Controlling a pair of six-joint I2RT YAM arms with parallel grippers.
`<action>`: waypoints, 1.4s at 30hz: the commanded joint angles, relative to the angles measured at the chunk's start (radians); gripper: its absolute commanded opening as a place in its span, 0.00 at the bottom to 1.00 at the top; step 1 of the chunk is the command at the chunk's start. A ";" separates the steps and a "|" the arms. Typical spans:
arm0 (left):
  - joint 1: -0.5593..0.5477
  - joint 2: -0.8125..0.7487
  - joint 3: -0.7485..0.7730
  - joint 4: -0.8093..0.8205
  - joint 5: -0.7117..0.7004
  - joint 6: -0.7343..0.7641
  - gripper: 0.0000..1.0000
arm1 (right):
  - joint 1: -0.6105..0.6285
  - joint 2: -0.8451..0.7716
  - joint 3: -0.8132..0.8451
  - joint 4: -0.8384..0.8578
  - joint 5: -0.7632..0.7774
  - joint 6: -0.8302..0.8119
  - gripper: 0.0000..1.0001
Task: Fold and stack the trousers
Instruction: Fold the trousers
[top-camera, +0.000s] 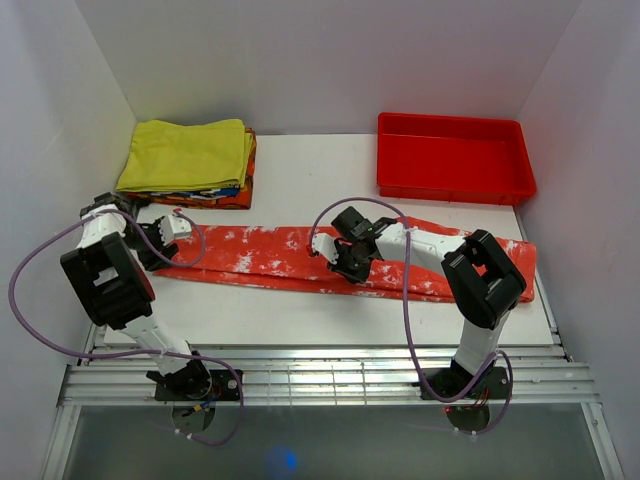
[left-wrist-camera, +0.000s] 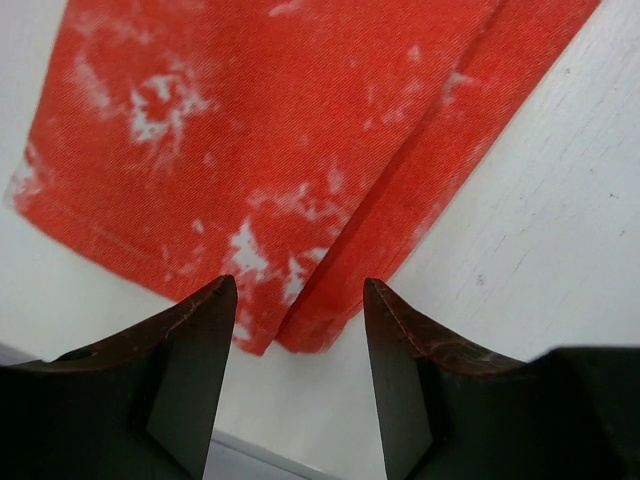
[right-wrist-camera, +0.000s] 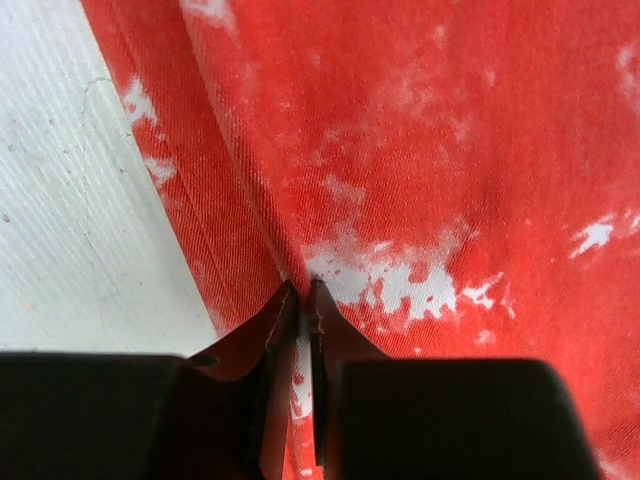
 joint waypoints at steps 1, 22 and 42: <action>-0.016 -0.029 -0.048 0.050 0.003 0.046 0.65 | 0.003 0.020 0.024 0.032 0.009 0.001 0.11; -0.044 0.065 -0.005 0.160 -0.034 -0.076 0.04 | 0.003 -0.009 0.061 0.024 -0.011 0.022 0.08; -0.039 -0.101 0.228 0.068 0.103 -0.189 0.00 | -0.001 -0.112 0.096 -0.003 0.009 0.037 0.08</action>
